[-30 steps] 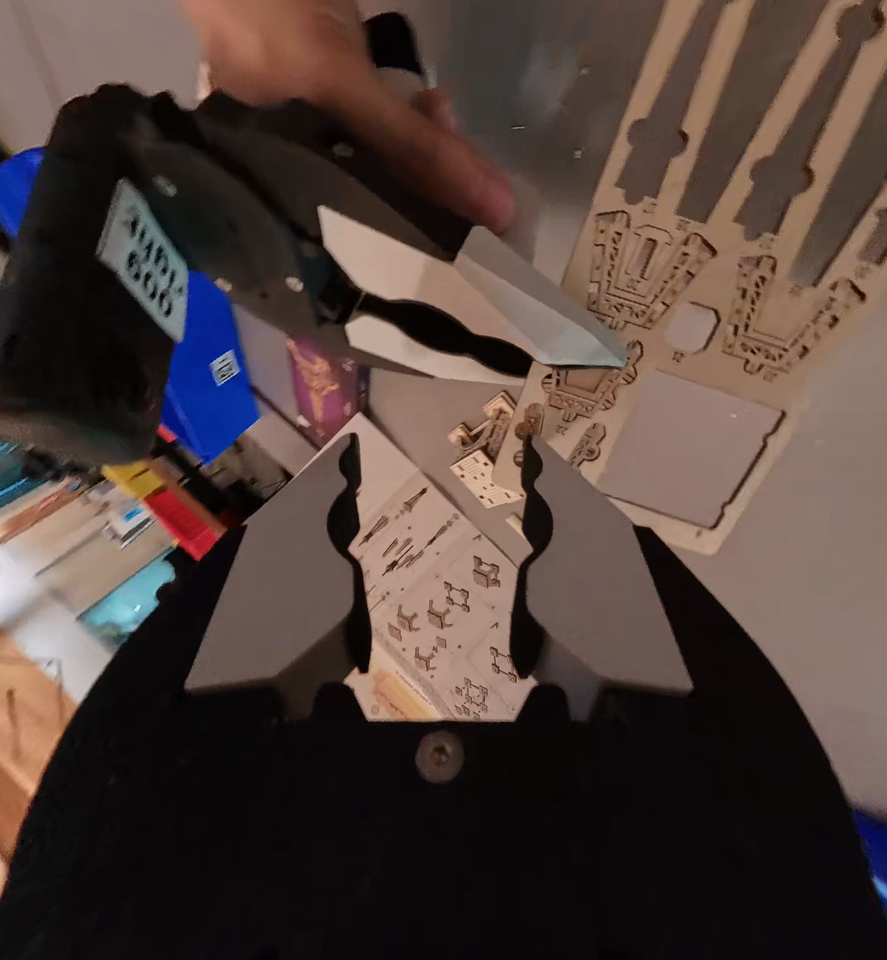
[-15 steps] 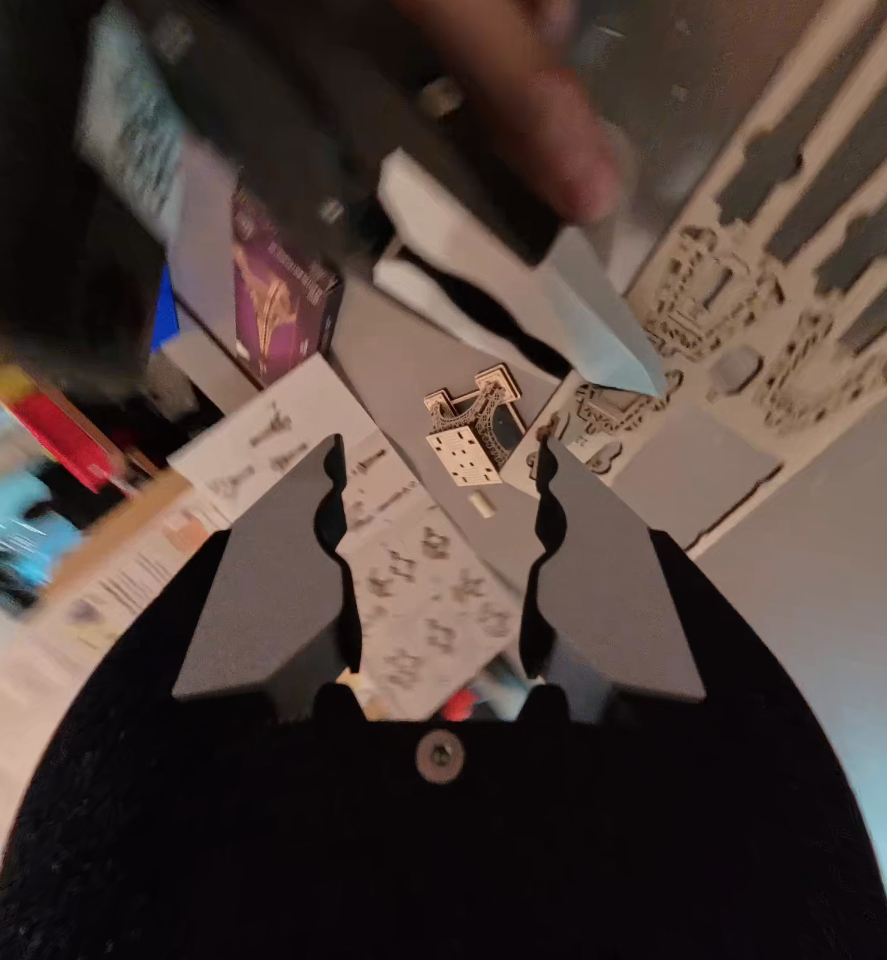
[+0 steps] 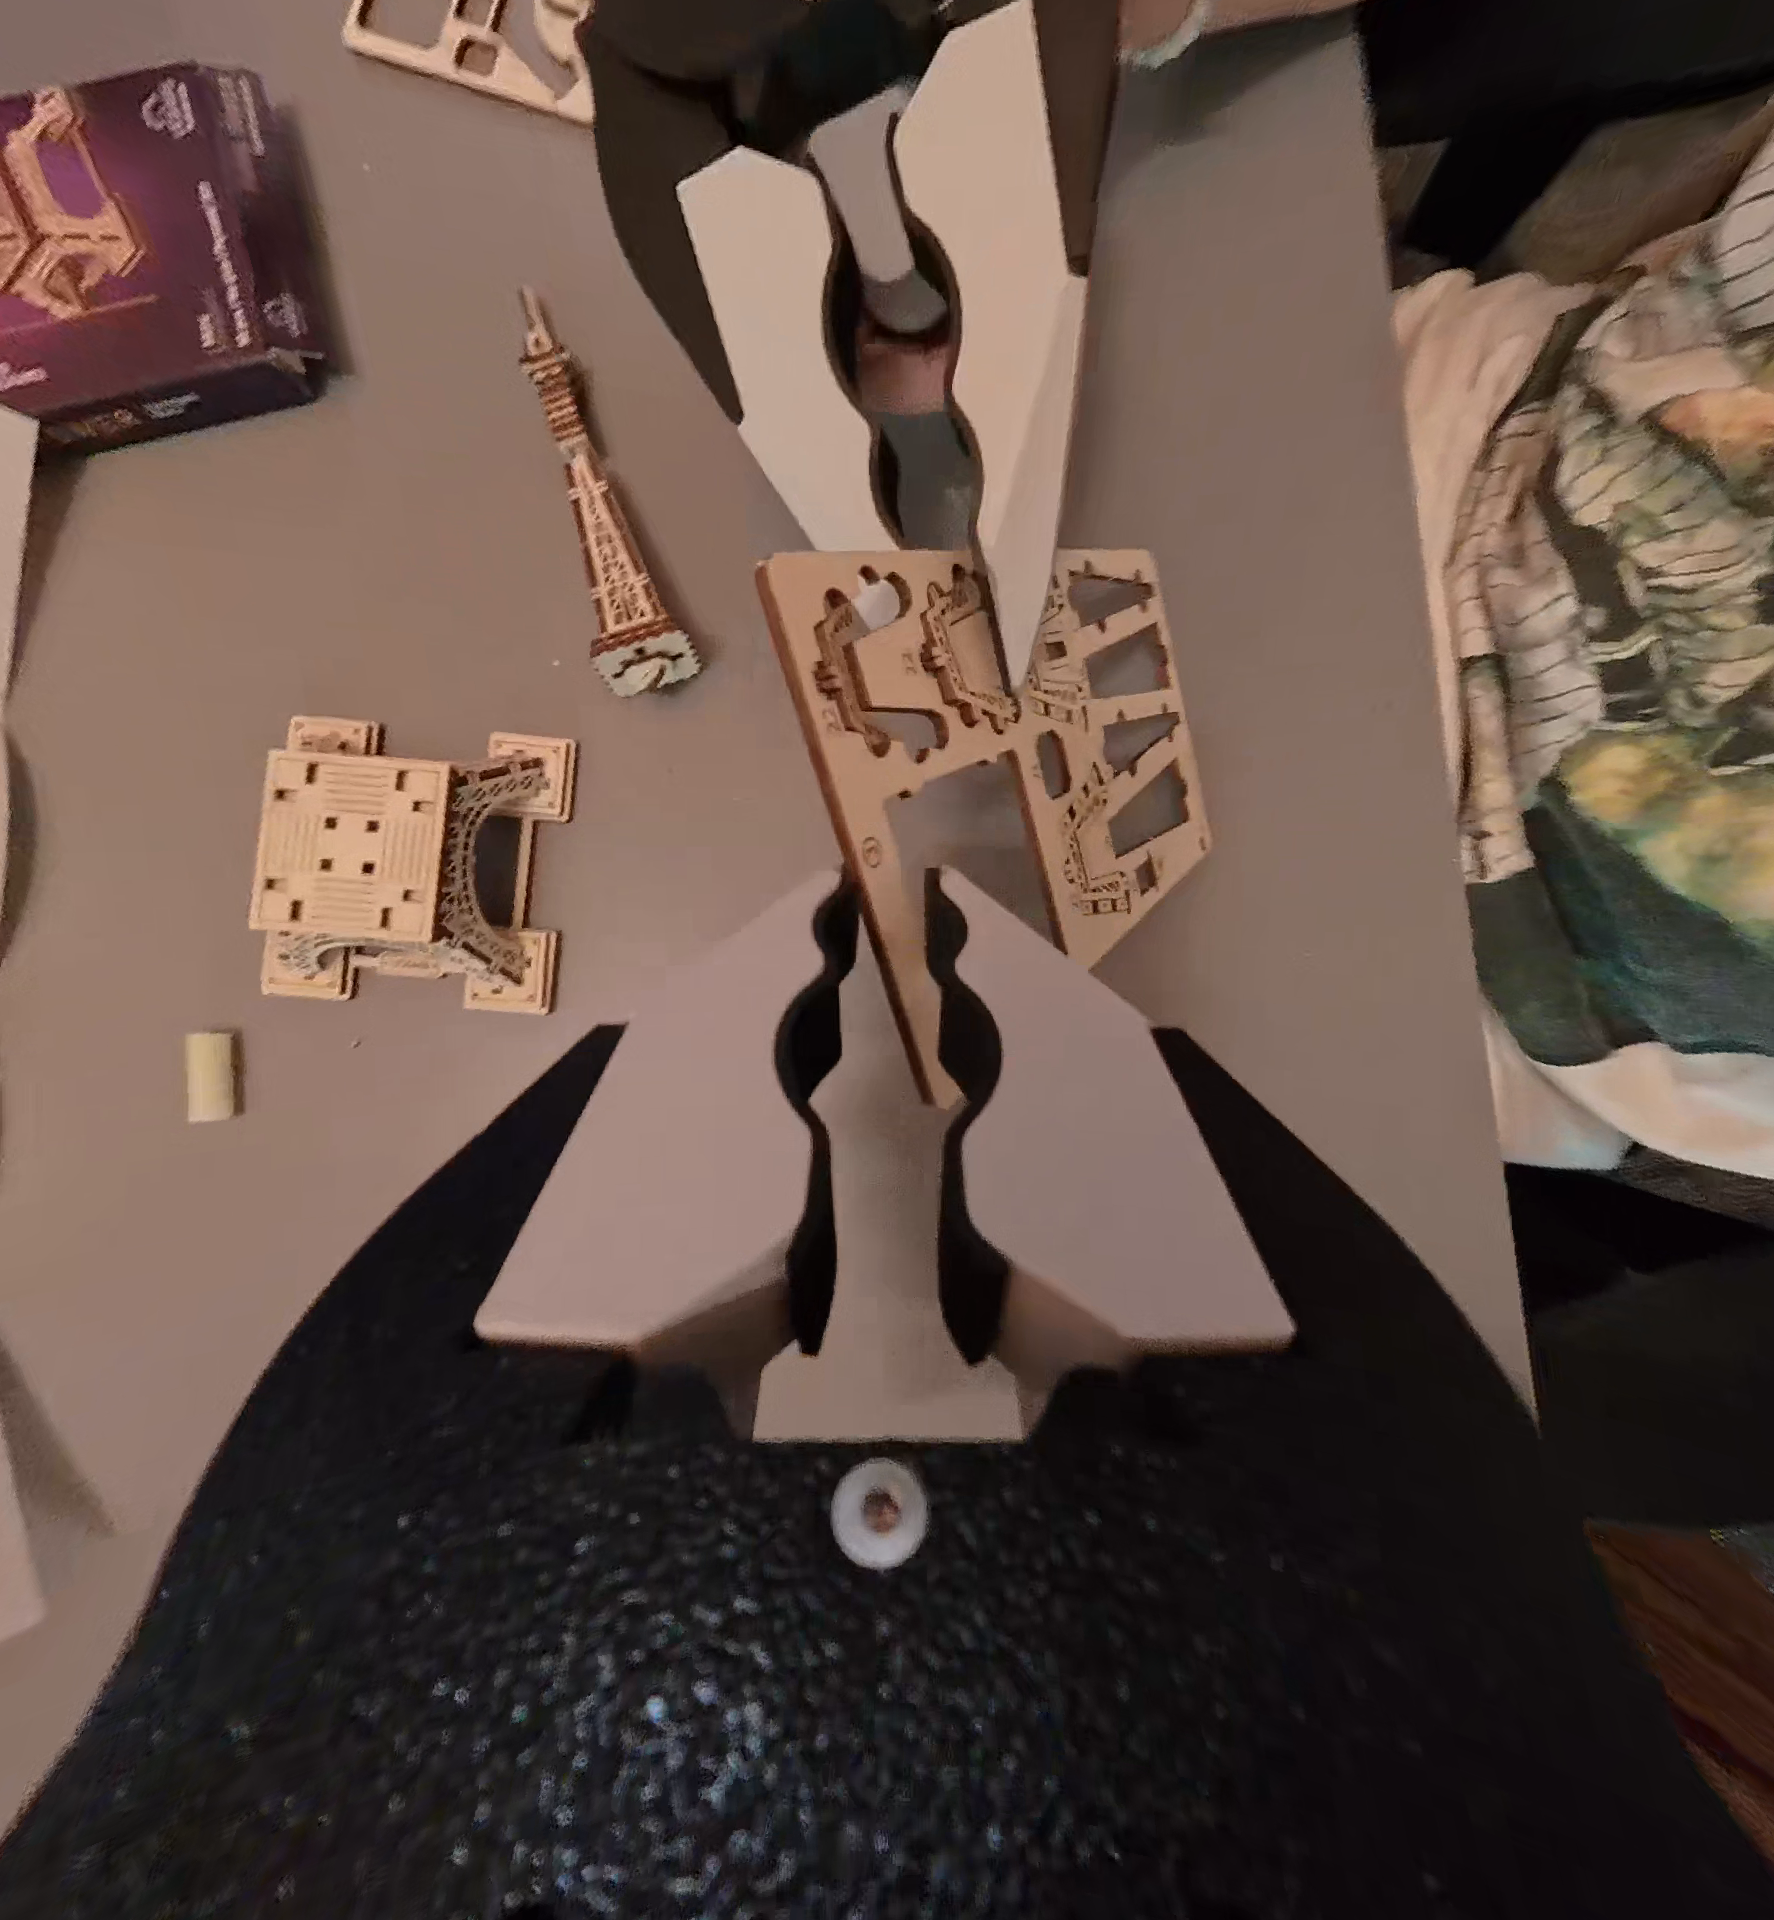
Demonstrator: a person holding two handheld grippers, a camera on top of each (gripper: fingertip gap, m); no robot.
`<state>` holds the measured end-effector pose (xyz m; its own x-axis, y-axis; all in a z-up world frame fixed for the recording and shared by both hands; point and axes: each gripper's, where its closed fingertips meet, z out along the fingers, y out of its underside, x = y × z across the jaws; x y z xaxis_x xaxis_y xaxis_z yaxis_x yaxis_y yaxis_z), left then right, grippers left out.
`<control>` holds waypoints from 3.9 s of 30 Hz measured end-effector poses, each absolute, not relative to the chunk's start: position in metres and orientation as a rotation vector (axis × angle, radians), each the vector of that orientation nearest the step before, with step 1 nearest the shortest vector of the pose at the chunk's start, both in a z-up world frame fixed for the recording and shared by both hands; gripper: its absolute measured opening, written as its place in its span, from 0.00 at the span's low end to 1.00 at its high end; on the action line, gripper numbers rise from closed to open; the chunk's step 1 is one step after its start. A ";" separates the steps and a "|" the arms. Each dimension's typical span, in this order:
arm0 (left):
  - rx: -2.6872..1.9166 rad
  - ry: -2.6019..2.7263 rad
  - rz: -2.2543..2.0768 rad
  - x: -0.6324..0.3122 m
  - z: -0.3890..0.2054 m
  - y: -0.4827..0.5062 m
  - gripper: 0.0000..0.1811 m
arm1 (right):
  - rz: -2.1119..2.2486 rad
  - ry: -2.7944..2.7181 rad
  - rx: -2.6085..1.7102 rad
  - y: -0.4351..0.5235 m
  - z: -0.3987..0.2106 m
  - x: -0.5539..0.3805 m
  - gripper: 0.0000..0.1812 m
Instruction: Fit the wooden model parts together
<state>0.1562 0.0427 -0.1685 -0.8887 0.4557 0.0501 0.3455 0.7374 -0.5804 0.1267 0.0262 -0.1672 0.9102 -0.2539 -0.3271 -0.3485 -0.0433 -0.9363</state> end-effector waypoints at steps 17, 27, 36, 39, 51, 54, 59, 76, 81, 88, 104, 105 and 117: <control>-0.665 -2.534 1.024 0.149 -0.162 0.041 0.03 | -0.128 0.363 -1.502 0.011 -0.134 0.132 0.12; -0.658 -2.529 0.983 0.144 -0.165 0.034 0.02 | -0.296 0.319 -1.471 0.006 -0.125 0.136 0.00; -0.609 -2.374 0.907 0.131 -0.162 0.040 0.01 | -0.407 0.236 -1.530 0.009 -0.128 0.133 0.01; -0.585 -2.337 0.877 0.128 -0.164 0.039 0.01 | -0.405 0.228 -1.562 0.012 -0.135 0.133 0.06; -0.561 -2.247 0.721 0.119 -0.176 0.055 0.00 | -0.893 0.065 -1.703 -0.004 -0.141 0.149 0.00; -0.456 -2.264 0.773 0.132 -0.175 0.058 0.00 | -0.778 0.201 -1.717 -0.006 -0.150 0.157 0.00; -0.125 -2.295 0.795 0.160 -0.179 0.068 0.00 | -0.472 0.428 -1.846 -0.004 -0.187 0.162 0.16; -0.124 -2.281 0.971 0.148 -0.172 0.075 0.00 | 0.033 0.476 -1.537 0.022 -0.157 0.136 0.10; -0.142 -2.268 0.939 0.143 -0.170 0.074 0.00 | 0.049 0.455 -1.388 0.000 -0.136 0.140 0.01; -0.200 -2.252 0.931 0.137 -0.169 0.067 0.00 | 0.086 0.385 -1.517 0.019 -0.157 0.126 0.00; -0.265 -2.258 1.024 0.135 -0.162 0.056 0.00 | 0.007 0.388 -1.489 0.024 -0.153 0.131 0.00; -0.278 -2.266 1.020 0.134 -0.163 0.056 0.00 | -0.009 0.411 -1.476 0.023 -0.152 0.134 0.00; -0.240 -2.459 1.079 0.155 -0.174 0.053 0.01 | 0.214 0.474 -1.472 0.009 -0.156 0.129 0.12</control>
<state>0.1554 0.0526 -0.1744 -0.8872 0.3272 0.3254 -0.0179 0.6803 -0.7327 0.1289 0.0085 -0.1562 0.8900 -0.1466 -0.4317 -0.4207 0.1013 -0.9015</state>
